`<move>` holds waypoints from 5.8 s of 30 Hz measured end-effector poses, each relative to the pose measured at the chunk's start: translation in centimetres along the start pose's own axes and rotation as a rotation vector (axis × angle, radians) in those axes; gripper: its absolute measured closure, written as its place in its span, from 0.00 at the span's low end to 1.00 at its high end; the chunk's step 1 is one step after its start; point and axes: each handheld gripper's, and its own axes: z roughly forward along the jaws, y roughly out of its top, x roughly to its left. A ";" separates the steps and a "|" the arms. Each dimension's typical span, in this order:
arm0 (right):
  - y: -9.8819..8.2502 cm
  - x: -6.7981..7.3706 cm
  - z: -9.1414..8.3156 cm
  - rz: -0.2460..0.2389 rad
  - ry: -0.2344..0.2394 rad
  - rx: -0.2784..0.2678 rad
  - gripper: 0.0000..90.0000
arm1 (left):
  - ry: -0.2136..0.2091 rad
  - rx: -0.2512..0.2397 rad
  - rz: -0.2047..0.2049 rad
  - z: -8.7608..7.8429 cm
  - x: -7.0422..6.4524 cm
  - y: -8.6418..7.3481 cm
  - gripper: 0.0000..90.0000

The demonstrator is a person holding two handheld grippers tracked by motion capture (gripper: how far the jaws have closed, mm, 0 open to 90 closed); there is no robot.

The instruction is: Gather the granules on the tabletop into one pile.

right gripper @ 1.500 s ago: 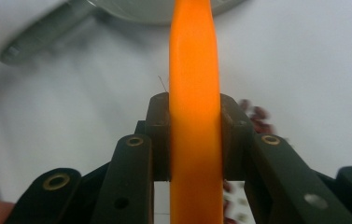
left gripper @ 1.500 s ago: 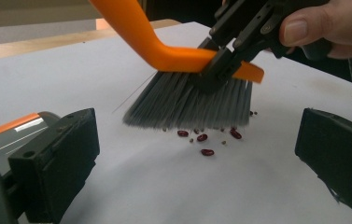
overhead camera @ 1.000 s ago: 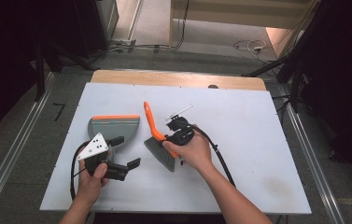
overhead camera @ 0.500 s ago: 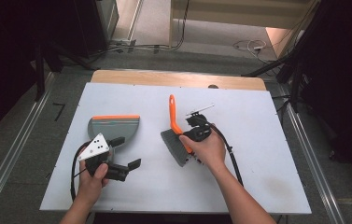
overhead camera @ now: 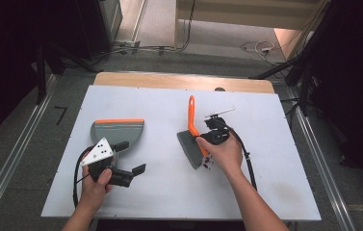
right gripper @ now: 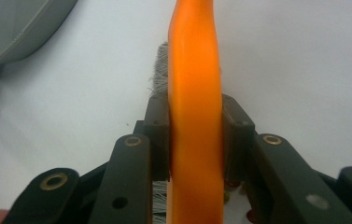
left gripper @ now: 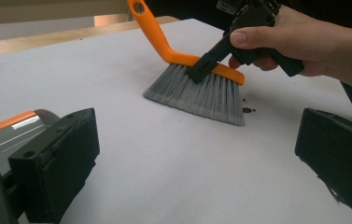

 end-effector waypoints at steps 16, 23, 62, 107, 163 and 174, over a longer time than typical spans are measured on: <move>-0.3 -1.4 -0.8 0.030 -0.018 -0.013 0.75 | 0.001 0.004 0.000 0.0 0.0 0.0 0.01; -0.3 -1.9 -1.1 0.040 -0.024 -0.015 0.75 | 0.001 0.004 0.002 0.0 0.0 0.0 0.01; 0.2 -2.1 -5.3 -0.038 0.081 -0.086 0.76 | 0.001 0.013 0.001 0.3 -0.1 -0.1 0.01; -4.1 -1.9 -4.9 -0.803 0.140 0.129 0.75 | -0.009 0.022 0.011 0.6 -0.5 -0.2 0.01; 3.3 -5.0 -1.3 -0.853 0.163 0.039 0.74 | -0.017 0.034 0.019 1.0 -0.7 -0.3 0.01; 4.2 -5.4 -1.0 -0.843 0.164 0.033 0.74 | -0.017 0.038 0.020 1.0 -0.8 -0.3 0.01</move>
